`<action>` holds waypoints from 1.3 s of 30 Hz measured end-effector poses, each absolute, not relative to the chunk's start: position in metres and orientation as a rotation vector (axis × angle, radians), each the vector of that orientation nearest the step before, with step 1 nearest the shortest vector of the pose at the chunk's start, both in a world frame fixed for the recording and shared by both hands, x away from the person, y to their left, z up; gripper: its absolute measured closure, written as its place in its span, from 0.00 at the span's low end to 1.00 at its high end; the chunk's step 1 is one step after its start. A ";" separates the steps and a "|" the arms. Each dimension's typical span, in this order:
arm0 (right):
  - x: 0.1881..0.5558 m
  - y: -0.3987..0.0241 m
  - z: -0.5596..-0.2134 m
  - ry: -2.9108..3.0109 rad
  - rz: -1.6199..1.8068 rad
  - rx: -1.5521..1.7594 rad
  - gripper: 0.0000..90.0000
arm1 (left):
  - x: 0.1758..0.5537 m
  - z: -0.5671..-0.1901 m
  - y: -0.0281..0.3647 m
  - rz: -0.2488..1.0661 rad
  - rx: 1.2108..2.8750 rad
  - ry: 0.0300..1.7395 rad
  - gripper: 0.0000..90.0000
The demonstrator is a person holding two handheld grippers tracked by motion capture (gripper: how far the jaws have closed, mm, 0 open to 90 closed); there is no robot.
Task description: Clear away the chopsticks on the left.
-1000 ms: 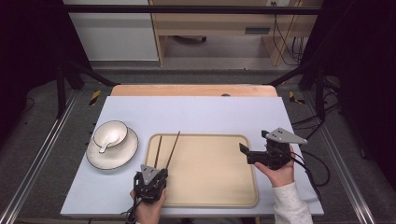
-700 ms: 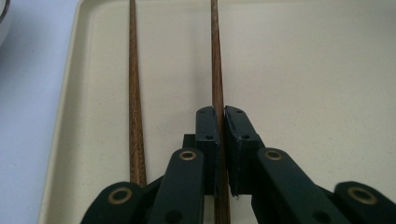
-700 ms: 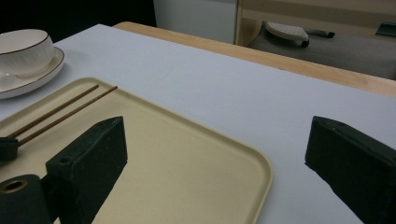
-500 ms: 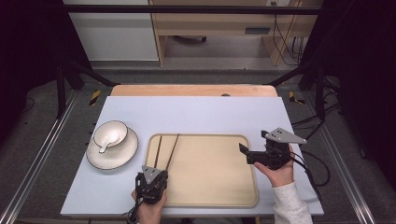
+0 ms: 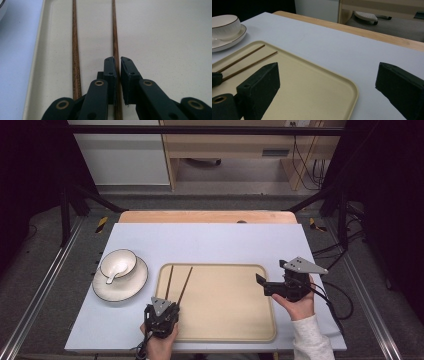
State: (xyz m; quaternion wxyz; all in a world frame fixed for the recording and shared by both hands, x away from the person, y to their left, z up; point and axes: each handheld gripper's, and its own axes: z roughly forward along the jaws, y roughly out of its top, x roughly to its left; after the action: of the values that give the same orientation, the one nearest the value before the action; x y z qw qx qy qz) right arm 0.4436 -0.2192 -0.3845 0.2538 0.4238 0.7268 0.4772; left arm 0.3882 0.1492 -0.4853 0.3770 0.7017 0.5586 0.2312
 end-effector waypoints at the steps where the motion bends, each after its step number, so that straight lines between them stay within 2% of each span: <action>1: 0.444 -0.219 -0.384 1.976 1.297 1.150 0.06 | 0.388 -0.485 0.149 0.585 1.792 1.428 0.91; 11: 0.442 -0.223 -0.381 1.959 1.307 1.154 0.06 | 0.388 -0.469 0.156 0.568 1.760 1.372 0.83; 20: 0.440 -0.227 -0.378 1.941 1.319 1.158 0.06 | 0.396 -0.440 0.166 0.516 1.758 1.224 0.66; 30: 0.438 -0.231 -0.375 1.921 1.331 1.162 0.06 | 0.405 -0.405 0.194 0.563 1.779 1.084 0.45; 39: 0.437 -0.236 -0.373 1.902 1.336 1.173 0.05 | 0.403 -0.408 0.237 0.575 1.787 1.059 0.30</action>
State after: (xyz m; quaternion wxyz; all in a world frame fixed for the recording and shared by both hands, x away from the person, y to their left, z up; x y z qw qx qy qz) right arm 0.4370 -0.2359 -0.3734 0.2658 0.4342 0.7044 0.4946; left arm 0.4026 0.2370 -0.4076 0.4733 0.7304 0.4328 0.2349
